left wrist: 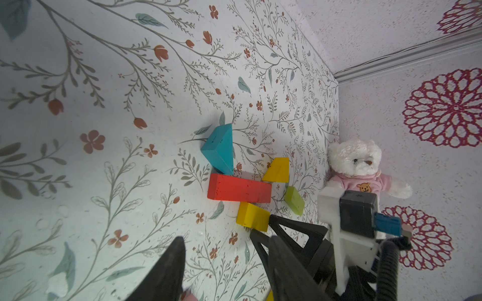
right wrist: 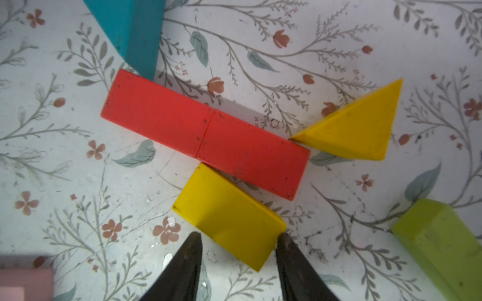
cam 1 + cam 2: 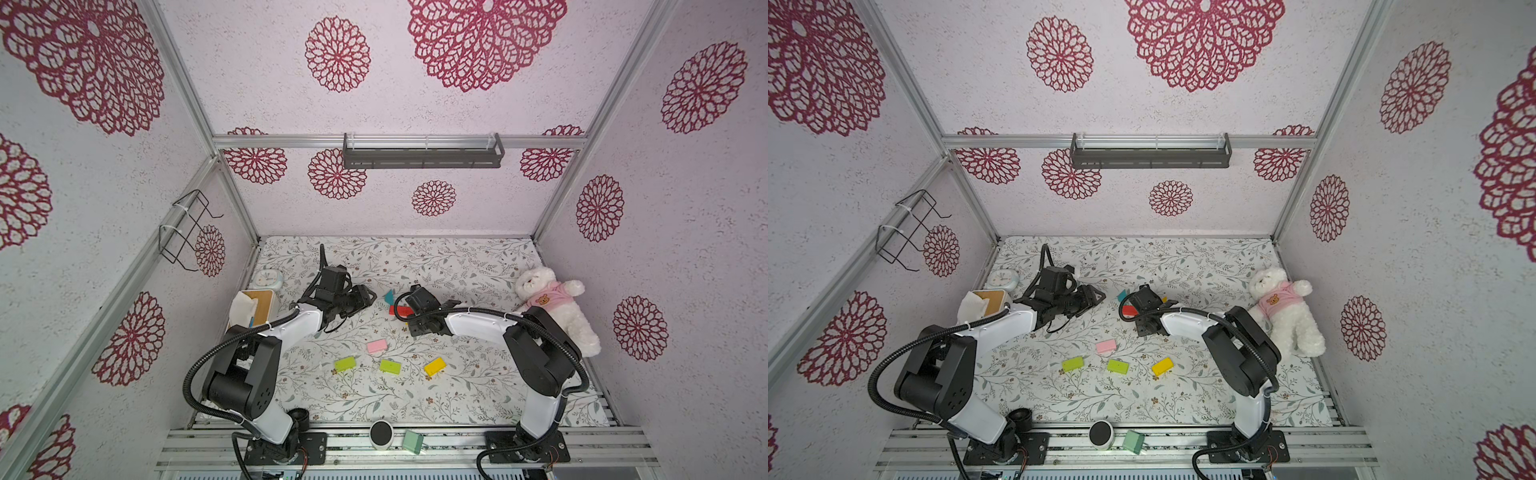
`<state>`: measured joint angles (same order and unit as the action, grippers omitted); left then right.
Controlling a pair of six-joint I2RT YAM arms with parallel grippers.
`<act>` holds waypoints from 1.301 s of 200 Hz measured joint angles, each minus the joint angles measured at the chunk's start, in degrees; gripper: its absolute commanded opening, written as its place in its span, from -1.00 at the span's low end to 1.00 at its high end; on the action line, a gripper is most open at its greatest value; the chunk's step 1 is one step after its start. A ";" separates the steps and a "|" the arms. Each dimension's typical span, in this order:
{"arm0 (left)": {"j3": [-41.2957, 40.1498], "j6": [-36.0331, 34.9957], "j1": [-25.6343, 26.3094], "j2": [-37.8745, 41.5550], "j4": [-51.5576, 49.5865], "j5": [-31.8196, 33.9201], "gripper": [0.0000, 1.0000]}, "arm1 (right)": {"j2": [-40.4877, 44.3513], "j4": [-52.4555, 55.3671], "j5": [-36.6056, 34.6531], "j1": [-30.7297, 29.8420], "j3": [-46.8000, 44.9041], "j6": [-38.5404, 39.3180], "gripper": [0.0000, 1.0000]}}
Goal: Assemble a carrot with building blocks
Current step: Assemble the building block at the center of the board.
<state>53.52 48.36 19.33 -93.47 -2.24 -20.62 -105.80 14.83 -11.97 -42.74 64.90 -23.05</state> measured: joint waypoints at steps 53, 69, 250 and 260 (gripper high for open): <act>0.20 0.37 0.04 -0.87 0.09 0.26 0.09 | 1.27 -0.37 0.26 0.79 -1.81 1.16 0.07; 0.35 0.48 0.15 -1.09 0.11 0.39 0.08 | 2.43 -0.31 0.35 0.87 -2.67 1.25 0.08; 1.84 1.01 1.27 -2.45 0.28 0.63 0.08 | 3.21 0.26 -0.26 2.38 -4.63 1.46 0.07; 1.84 1.01 1.31 -2.51 0.26 0.63 0.09 | 3.19 0.22 -0.31 2.49 -4.63 1.44 0.07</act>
<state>55.35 49.36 20.64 -95.98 -1.98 -19.99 -102.61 15.05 -12.27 -40.25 60.27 -21.61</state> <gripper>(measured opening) 0.542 0.533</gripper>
